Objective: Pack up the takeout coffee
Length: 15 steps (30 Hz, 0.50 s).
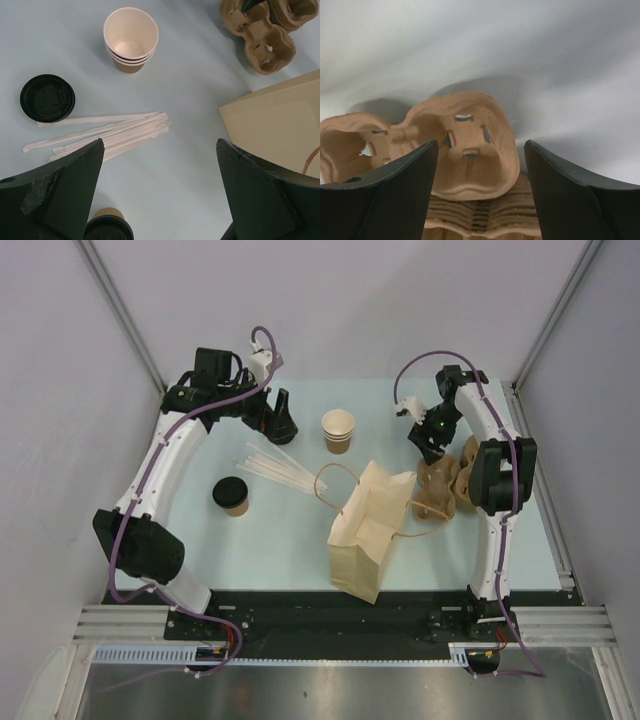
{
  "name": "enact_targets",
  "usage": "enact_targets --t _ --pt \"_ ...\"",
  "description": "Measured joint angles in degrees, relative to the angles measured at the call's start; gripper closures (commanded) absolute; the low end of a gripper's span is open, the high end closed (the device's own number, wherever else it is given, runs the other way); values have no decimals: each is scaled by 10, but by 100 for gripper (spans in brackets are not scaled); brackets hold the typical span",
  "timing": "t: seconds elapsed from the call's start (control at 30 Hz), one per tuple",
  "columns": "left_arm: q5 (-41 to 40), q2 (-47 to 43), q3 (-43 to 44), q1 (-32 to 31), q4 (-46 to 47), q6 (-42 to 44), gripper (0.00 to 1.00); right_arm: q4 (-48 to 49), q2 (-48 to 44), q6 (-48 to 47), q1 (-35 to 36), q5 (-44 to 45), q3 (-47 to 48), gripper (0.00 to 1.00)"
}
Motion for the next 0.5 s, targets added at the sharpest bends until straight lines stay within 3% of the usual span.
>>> enact_targets --t 0.13,0.2,0.37,0.43,0.5 --pt "0 0 0 0 0 4 0 16 10 -16 0 21 -28 26" --pt "0 0 0 0 0 4 1 26 12 -22 0 33 -47 33" --pt "-1 0 -2 0 0 4 0 38 12 -39 -1 47 -66 69" --pt "-2 0 -3 0 -1 5 0 40 12 -41 -1 48 -66 94" --pt "-3 0 -3 0 -1 8 0 37 12 -44 -2 48 -65 100"
